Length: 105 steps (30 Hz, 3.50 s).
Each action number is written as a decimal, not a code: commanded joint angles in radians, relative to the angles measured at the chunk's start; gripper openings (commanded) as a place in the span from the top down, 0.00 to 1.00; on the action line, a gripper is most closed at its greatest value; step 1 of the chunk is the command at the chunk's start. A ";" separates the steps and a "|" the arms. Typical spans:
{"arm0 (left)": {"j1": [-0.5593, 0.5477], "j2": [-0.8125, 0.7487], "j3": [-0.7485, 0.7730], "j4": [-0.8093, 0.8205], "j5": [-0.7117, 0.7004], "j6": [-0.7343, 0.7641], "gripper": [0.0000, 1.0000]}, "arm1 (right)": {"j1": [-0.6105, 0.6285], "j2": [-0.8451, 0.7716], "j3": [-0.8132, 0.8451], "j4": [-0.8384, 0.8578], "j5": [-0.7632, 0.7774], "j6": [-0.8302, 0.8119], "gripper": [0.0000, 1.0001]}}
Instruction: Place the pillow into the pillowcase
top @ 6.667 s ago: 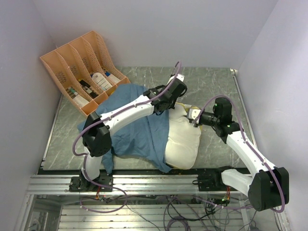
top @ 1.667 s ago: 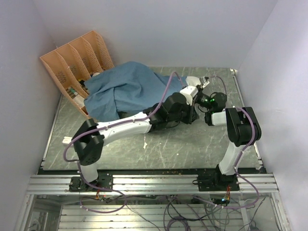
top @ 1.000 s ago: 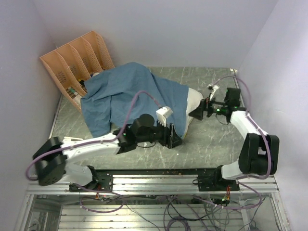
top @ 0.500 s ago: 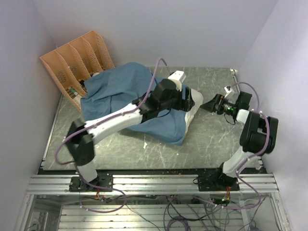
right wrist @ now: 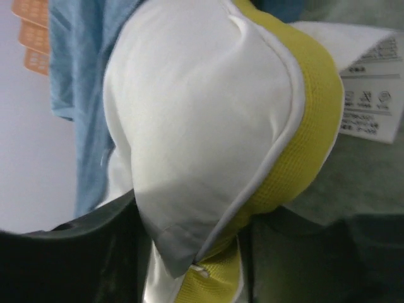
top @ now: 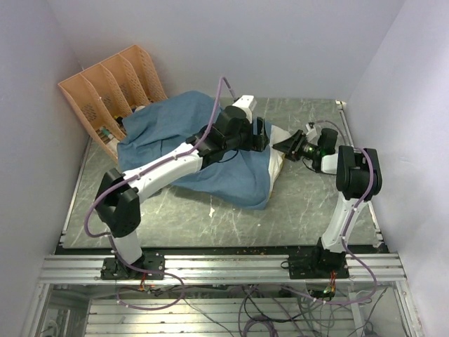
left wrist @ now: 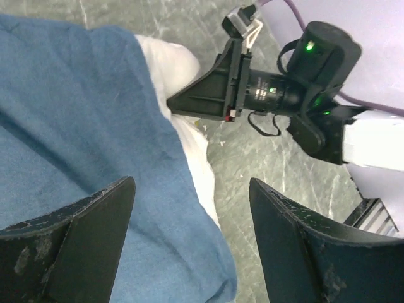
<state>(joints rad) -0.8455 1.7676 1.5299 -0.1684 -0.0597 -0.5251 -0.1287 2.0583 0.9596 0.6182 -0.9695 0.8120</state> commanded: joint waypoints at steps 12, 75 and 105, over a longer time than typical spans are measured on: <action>0.040 -0.007 0.105 -0.072 -0.159 0.152 0.13 | 0.226 -0.609 -0.185 -0.127 0.010 -0.816 0.95; -0.043 0.198 0.697 0.507 0.544 -0.360 0.93 | 0.419 -0.800 -0.271 0.672 0.424 0.091 0.74; 0.078 0.577 0.538 0.891 0.533 -0.796 0.64 | -0.069 -0.505 -0.230 -0.146 0.140 -0.466 0.20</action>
<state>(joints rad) -0.7177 2.2700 1.9400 0.6788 0.4599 -1.2697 -0.1417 1.5372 0.7094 0.8192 -0.7109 0.5861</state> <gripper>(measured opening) 0.270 0.771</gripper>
